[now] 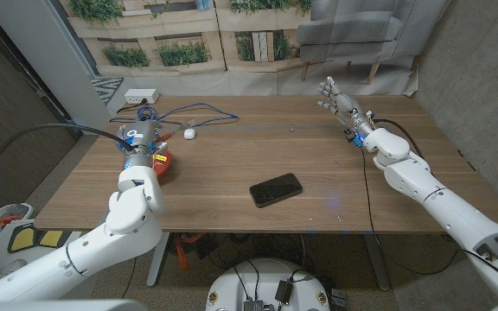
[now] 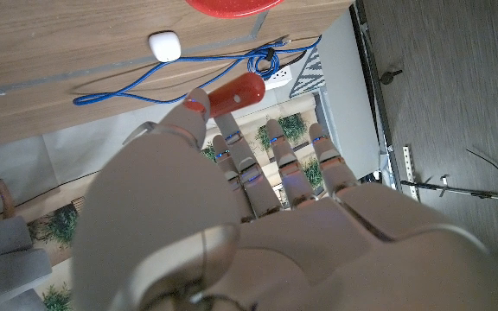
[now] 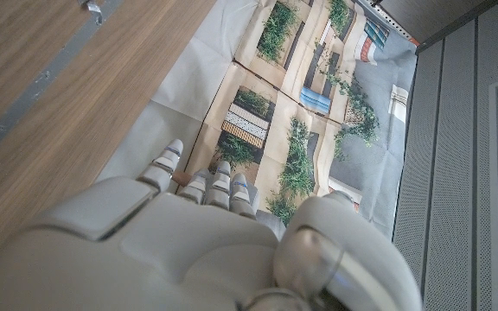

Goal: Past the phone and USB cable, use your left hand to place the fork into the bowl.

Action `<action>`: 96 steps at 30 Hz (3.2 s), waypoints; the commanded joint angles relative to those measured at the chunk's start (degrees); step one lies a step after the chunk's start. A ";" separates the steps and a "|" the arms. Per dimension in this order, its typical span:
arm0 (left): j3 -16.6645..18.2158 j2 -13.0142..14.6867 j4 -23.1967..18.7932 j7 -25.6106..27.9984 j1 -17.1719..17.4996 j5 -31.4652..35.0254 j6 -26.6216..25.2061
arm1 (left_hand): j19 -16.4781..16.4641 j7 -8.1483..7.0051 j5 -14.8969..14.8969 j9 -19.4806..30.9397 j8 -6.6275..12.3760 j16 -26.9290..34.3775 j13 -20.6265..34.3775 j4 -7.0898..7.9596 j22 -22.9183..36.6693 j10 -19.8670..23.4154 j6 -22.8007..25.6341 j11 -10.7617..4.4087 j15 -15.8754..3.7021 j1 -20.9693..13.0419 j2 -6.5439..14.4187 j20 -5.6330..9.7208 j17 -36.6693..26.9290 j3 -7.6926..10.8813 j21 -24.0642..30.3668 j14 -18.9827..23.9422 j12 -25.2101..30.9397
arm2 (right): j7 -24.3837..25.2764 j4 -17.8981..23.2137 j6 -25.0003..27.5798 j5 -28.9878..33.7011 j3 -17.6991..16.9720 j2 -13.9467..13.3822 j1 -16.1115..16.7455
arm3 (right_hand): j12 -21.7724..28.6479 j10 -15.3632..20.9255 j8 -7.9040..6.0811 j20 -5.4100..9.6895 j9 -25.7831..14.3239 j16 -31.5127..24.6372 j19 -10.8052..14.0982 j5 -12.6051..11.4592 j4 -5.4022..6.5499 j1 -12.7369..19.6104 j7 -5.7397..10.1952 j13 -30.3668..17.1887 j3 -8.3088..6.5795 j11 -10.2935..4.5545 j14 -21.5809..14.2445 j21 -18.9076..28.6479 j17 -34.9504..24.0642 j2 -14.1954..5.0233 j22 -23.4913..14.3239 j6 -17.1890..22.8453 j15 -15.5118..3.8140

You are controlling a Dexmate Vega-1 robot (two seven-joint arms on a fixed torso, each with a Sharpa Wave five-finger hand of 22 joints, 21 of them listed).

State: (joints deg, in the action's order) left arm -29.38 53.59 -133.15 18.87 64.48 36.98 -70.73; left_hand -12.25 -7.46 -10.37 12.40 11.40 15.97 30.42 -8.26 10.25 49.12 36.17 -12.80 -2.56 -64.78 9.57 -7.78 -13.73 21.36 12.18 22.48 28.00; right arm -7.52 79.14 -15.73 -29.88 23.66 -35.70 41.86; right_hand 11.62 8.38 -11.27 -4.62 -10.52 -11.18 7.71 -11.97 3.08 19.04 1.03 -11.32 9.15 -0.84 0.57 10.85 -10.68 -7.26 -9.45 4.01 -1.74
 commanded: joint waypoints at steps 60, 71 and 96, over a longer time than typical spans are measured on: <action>5.15 2.45 3.30 20.27 5.25 -19.58 -2.13 | 0.68 0.50 -0.17 0.26 -0.61 -1.34 0.37 0.07 0.30 -0.35 -2.22 0.14 -6.35 0.05 0.36 1.66 -1.01 1.05 -0.39 -1.02 1.63 | 0.42 1.55 1.20 0.72 0.84 0.20 0.02 | 0.07 -0.02 0.06 -0.50 -0.32 -0.01 0.02 0.21 -0.05 -0.29 0.37 -0.29 -0.14 -0.34 0.19 -0.12 -0.05 0.67 -0.29 -0.09 -1.74; 4.22 2.79 5.58 20.67 4.64 -19.96 -1.58 | 2.46 0.48 -0.16 0.30 -0.30 -1.44 0.31 0.03 0.14 -0.34 -1.80 0.15 -6.45 0.05 0.33 2.94 -1.12 1.14 -1.08 -1.10 1.87 | 0.99 1.77 2.01 1.66 1.34 0.40 -0.93 | 0.05 -0.06 0.06 -0.50 -0.32 -0.04 0.03 0.20 -0.09 -0.24 0.44 -0.29 -0.19 -0.44 0.14 -0.10 -0.04 0.64 -0.29 -0.12 -1.76; 4.70 1.83 9.13 23.24 6.40 -19.05 0.53 | 3.50 0.21 -0.12 0.34 -0.47 -1.60 0.29 0.21 -0.11 -0.73 -3.46 0.14 -6.83 0.36 0.48 1.63 -1.40 1.35 -1.22 -0.91 2.48 | 2.18 3.53 2.20 2.15 1.32 0.23 0.07 | 0.03 -0.05 0.05 -0.50 -0.32 -0.05 0.08 0.20 -0.14 -0.22 0.34 -0.29 -0.25 -0.31 0.11 -0.07 -0.03 0.64 -0.29 -0.16 -1.74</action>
State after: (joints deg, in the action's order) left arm -24.94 55.43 -124.80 41.98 70.01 17.97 -70.91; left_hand -8.84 -7.26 -10.14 12.68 10.64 14.59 30.38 -8.25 10.12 48.91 32.06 -12.60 -2.53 -64.61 9.70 -5.62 -14.94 22.17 11.00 21.82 29.90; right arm -5.72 81.91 -13.71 -28.12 24.92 -35.30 41.60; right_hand 11.62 8.05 -11.27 -4.84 -10.52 -11.18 7.50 -11.97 3.31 18.43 1.24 -11.32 8.91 -1.14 0.57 10.86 -10.68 -6.65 -9.45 3.79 -1.75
